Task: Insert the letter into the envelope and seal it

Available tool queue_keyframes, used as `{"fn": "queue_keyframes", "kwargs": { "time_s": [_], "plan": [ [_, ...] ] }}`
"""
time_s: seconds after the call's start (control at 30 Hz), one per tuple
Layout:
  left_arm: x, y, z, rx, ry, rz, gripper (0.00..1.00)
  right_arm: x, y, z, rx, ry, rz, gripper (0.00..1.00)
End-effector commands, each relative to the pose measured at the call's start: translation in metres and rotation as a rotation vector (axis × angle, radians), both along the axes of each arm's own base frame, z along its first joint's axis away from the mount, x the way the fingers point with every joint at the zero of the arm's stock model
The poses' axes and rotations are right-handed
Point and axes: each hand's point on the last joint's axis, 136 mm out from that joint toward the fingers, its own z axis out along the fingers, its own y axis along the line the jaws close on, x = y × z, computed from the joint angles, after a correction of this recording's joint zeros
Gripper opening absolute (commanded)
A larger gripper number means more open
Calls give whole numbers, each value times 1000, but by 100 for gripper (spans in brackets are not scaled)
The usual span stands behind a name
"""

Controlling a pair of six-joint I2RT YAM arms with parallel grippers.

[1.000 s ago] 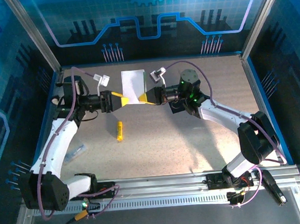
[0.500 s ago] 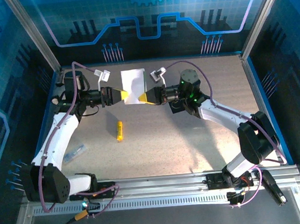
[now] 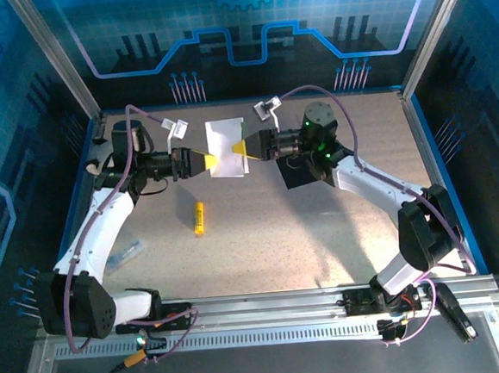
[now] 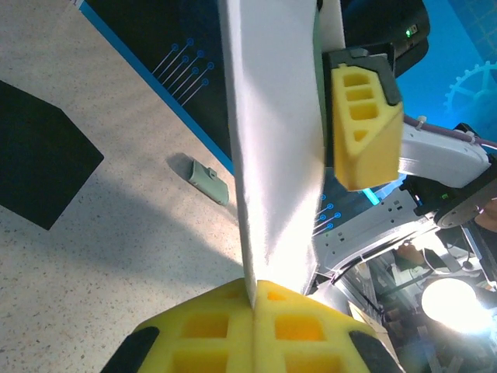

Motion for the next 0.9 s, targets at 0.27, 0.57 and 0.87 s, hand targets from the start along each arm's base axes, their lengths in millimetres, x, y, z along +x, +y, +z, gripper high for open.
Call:
{"fn": "queue_keyframes", "kwargs": {
  "time_s": [0.27, 0.57, 0.87],
  "plan": [
    [20, -2, -11, 16, 9, 29, 31, 29, -12, -18, -28, 57, -53, 0],
    [85, 8, -48, 255, 63, 267, 49, 70, -89, -39, -259, 113, -246, 0],
    [147, -51, -96, 342, 146, 347, 31, 96, -163, -73, -535, 154, -397, 0]
  ]
}}
